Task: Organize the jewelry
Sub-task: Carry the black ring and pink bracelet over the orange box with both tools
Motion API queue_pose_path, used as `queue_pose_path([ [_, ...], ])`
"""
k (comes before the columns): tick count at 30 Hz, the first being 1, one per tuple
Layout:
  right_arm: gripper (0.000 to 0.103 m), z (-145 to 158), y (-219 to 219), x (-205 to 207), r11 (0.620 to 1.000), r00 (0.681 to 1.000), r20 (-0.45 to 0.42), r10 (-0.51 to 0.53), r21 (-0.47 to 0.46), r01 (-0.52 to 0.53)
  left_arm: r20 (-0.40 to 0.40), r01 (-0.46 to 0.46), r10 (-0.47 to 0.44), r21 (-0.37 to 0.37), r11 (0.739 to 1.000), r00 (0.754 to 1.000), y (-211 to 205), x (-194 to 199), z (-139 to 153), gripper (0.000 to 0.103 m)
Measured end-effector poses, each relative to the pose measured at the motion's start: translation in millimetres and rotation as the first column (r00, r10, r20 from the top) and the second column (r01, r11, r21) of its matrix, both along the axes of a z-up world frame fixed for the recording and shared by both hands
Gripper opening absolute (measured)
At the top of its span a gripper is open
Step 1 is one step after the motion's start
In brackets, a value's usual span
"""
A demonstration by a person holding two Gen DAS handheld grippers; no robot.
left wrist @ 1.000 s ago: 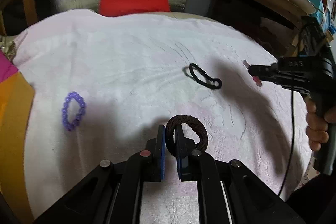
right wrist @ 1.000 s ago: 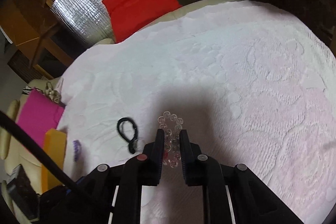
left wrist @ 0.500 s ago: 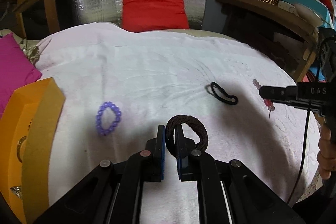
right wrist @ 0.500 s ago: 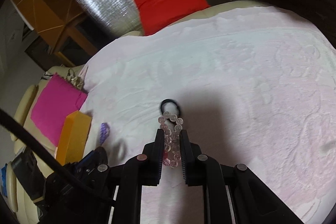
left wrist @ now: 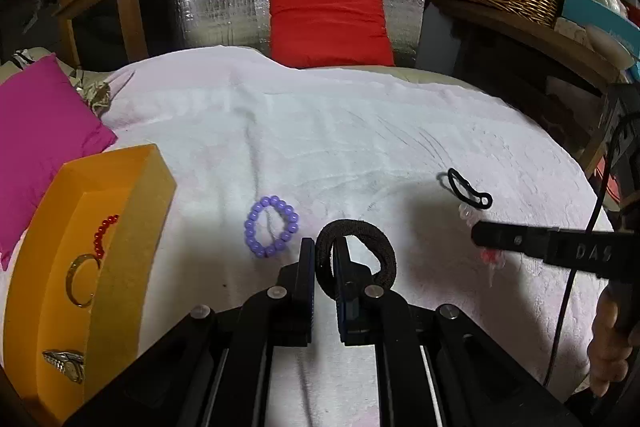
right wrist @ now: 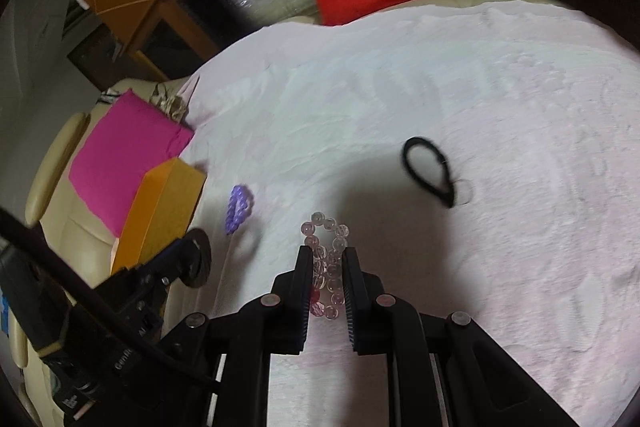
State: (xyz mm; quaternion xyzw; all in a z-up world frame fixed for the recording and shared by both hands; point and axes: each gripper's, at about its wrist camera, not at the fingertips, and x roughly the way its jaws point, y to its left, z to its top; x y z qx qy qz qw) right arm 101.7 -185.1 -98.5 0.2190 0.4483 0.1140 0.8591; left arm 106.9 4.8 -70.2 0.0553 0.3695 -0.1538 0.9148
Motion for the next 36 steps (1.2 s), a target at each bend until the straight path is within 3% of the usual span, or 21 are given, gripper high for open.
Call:
queue_pose_path([
  [16,0.016,-0.5,45.0,6.3,0.997,0.997,0.013,0.074,0.01,-0.074,0.055,-0.071,0.07,0.029,0.997,0.996,29.1,-9.6,12.4,0.009],
  [25,0.016,7.3,73.8,1.4,0.993,0.992,0.045,0.121,-0.018,-0.12,0.088,-0.175,0.174,0.009,0.984,0.981,59.0,-29.1,22.4,0.009],
  [31,0.016,11.6,87.4,-8.4,0.985,0.981,0.101,0.168,-0.049,-0.164,0.149,-0.298,0.306,-0.075,0.952,0.94,97.8,-51.5,41.0,0.009],
  [36,0.016,1.2,97.2,-16.8,0.982,0.979,0.104,0.174,-0.09,-0.165,0.187,-0.406,0.426,-0.138,0.904,0.885,142.0,-71.4,50.9,0.009],
])
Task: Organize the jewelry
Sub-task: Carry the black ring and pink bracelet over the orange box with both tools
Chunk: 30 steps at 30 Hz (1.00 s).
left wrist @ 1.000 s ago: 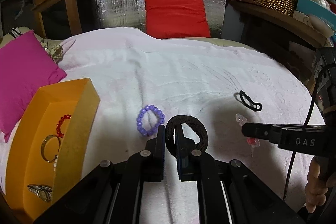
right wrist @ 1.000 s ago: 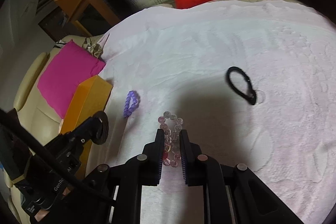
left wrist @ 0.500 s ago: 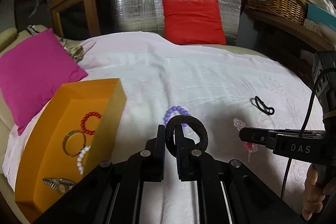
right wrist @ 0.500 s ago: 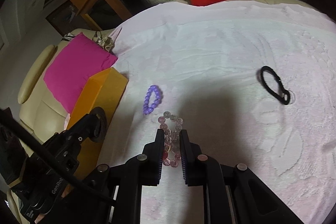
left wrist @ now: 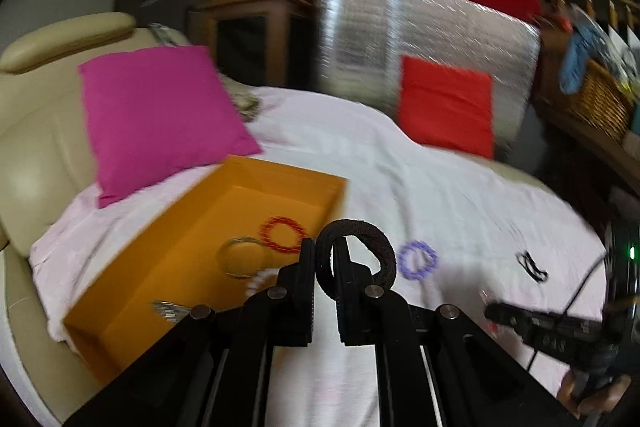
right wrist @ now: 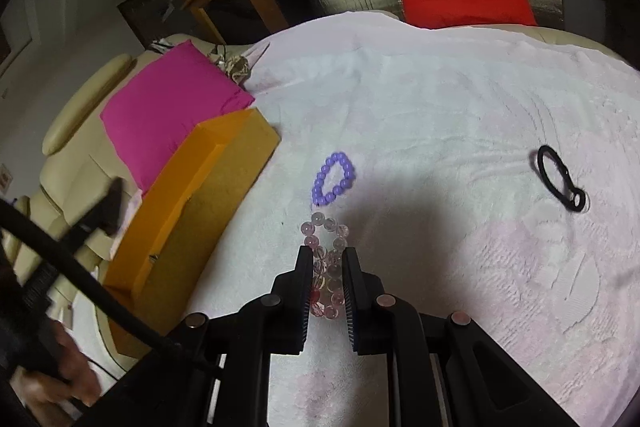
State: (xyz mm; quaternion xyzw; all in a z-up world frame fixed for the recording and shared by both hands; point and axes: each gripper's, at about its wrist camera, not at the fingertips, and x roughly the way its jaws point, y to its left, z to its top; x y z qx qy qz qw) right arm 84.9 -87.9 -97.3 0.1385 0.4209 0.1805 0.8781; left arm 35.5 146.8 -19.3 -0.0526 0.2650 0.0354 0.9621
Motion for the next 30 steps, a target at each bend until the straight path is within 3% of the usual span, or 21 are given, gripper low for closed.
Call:
queue_pose_path([
  [7,0.016,-6.6,32.7,-22.3,1.0,0.999,-0.026,0.025,-0.013,-0.026,0.036,-0.148,0.149,-0.031,0.989,0.988,64.4,-16.0,1.8,0.009],
  [13,0.016,23.3,90.3,-21.9,0.993,0.993,0.015,0.115,-0.043,-0.114,0.046,-0.234,0.233,0.0,0.972,0.971,106.7,-30.3,-1.2,0.009],
  [21,0.016,67.5,160.8,5.8,0.984,0.982,0.059,0.18,-0.02,-0.179,-0.025,-0.265,0.265,-0.006,0.964,0.964,137.7,-27.1,-19.9,0.009],
  [27,0.016,69.8,216.8,44.2,0.974,0.975,-0.003,0.221,-0.047,-0.221,-0.083,-0.294,0.293,-0.005,0.956,0.953,152.1,-19.7,-32.9,0.009],
  [30,0.016,63.8,245.5,59.9,0.965,0.968,-0.043,0.249,-0.077,-0.251,-0.115,-0.322,0.324,0.032,0.946,0.939,158.2,-10.6,-40.7,0.009],
])
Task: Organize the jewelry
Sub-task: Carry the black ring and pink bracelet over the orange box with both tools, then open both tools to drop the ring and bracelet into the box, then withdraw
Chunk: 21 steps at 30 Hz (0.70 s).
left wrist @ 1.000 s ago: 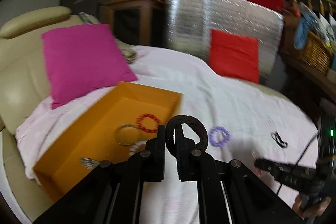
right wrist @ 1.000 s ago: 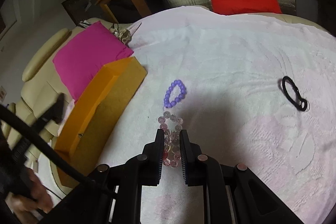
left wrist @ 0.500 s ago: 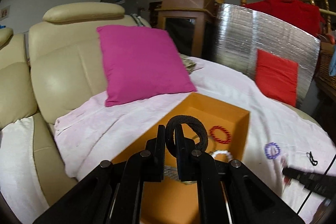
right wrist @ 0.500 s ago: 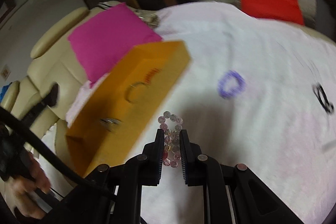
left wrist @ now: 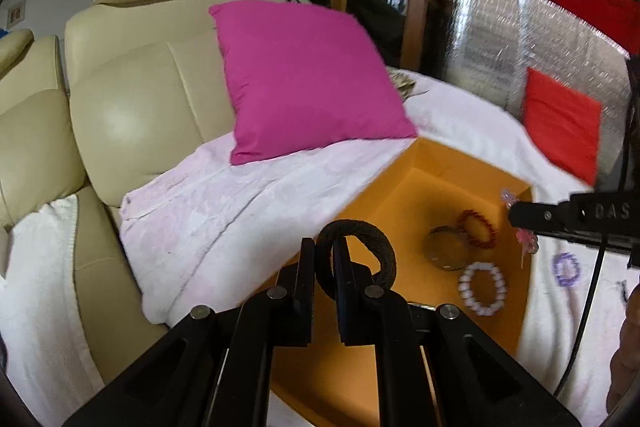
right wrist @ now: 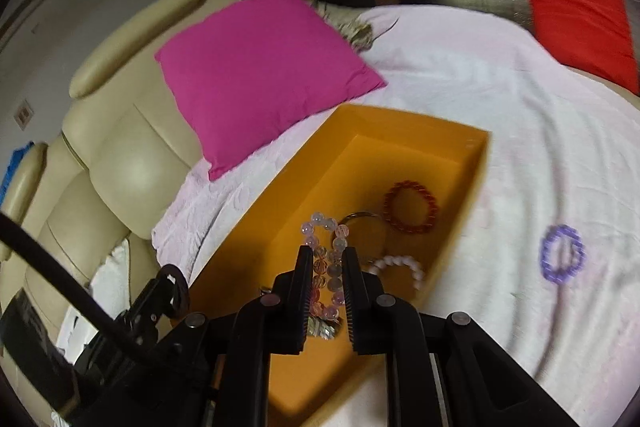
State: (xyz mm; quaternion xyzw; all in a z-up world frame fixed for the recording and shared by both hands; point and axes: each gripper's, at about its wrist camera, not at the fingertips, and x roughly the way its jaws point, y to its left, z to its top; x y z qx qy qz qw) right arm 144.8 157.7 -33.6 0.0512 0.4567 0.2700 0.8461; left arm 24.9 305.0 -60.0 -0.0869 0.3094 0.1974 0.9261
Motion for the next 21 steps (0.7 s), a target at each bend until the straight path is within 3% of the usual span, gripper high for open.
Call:
queue_pose_path([
  [7,0.016,-20.3,41.0,22.0,0.998,0.997,-0.066,0.034,-0.049,-0.038,-0.072,-0.038,0.041,0.051,0.998,0.997,7.8,12.7,-10.5,0.009],
  [17,0.019,-52.2,70.3,42.9,0.997,0.989,-0.145,0.023,-0.066,-0.033,-0.139,-0.089,0.098,0.068,0.994,0.985,20.7,19.7,-22.3,0.011],
  [19,0.019,-55.1,69.5,46.5,0.998,0.987,-0.161,0.004,-0.053,-0.013,-0.146,-0.086,0.095,0.064,0.994,0.985,21.0,21.1,-23.7,0.024],
  [21,0.019,-55.1,67.3,49.1,0.999,0.986,-0.168,-0.011,-0.035,0.005,-0.139,-0.089,0.096,0.061,0.994,0.986,20.3,20.9,-23.0,0.059],
])
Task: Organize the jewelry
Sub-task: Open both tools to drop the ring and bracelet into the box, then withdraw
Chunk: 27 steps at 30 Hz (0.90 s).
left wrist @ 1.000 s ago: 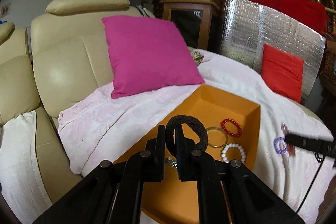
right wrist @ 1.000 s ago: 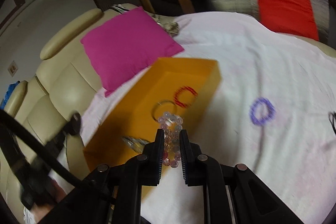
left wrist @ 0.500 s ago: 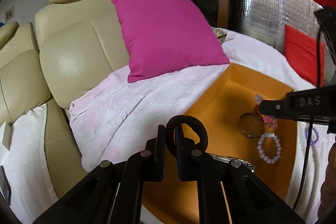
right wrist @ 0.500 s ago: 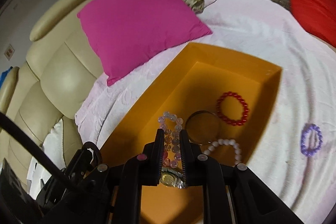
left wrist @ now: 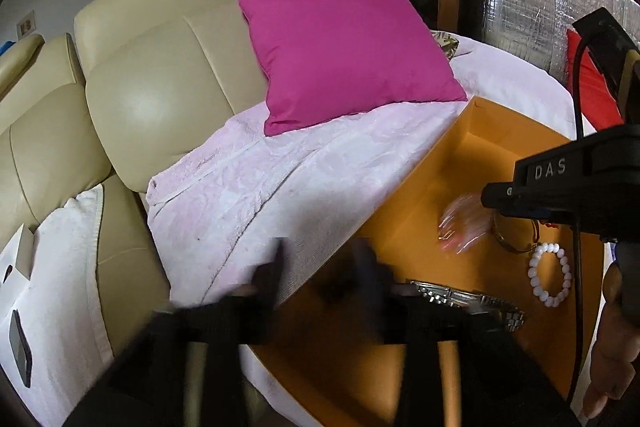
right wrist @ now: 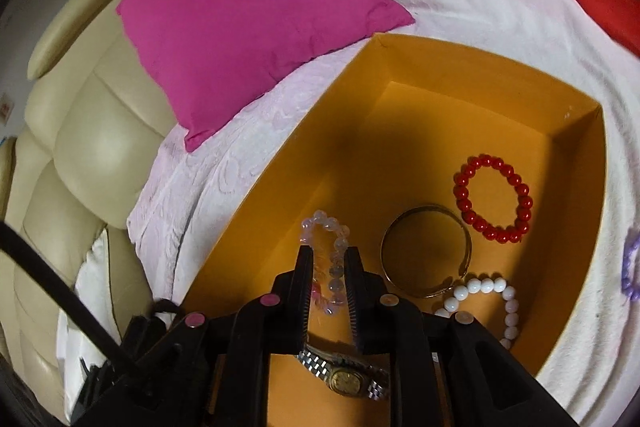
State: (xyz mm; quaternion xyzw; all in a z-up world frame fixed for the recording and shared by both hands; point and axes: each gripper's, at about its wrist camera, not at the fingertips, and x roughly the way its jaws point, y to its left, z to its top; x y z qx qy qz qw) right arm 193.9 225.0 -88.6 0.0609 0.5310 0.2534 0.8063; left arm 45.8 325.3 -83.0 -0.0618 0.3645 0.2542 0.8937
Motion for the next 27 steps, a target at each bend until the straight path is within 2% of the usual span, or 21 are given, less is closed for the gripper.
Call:
queue_pose_path([
  [2,0.02,4.4,-2.5,-0.1,1.0,1.0,0.015,-0.006,0.013,0.006,0.019,-0.003,0.002,0.02,1.0,1.0,-2.0,-1.7,3.3,0.063],
  [5,0.029,14.3,-10.6,-2.5,0.999,0.999,0.04,-0.012,0.039,0.01,0.022,0.008,-0.009,0.03,1.0,1.0,-6.4,-0.8,4.7,0.064],
  [9,0.029,30.4,-32.1,-8.3,0.997,0.997,0.072,-0.031,0.066,0.026,0.023,0.023,-0.024,0.032,0.999,0.999,-14.0,1.3,6.3,0.064],
  [14,0.029,47.3,-72.1,-13.3,0.993,0.992,0.097,-0.082,0.092,0.073,0.088,0.041,-0.048,0.071,0.997,0.995,-34.2,-1.5,20.2,0.073],
  [19,0.029,68.1,-135.9,-19.7,0.981,0.978,0.131,-0.165,0.123,0.149,0.19,0.066,-0.089,0.122,0.99,0.978,-67.9,-6.9,39.8,0.08],
  [21,0.029,77.9,-165.5,-23.7,0.975,0.97,0.145,-0.197,0.133,0.178,0.222,0.103,-0.132,0.14,0.985,0.966,-87.0,-7.1,46.0,0.088],
  [24,0.029,92.3,-213.5,-33.4,0.963,0.95,0.182,-0.252,0.141,0.229,0.234,0.168,-0.206,0.172,0.971,0.95,-115.9,-3.1,50.5,0.088],
  [25,0.031,97.1,-232.9,-37.9,0.958,0.941,0.197,-0.274,0.141,0.249,0.231,0.186,-0.226,0.183,0.965,0.946,-123.9,-1.2,51.1,0.088],
  [27,0.043,103.8,-267.9,-47.7,0.946,0.921,0.224,-0.318,0.144,0.291,0.218,0.226,-0.27,0.21,0.951,0.938,-144.7,1.7,51.4,0.088],
])
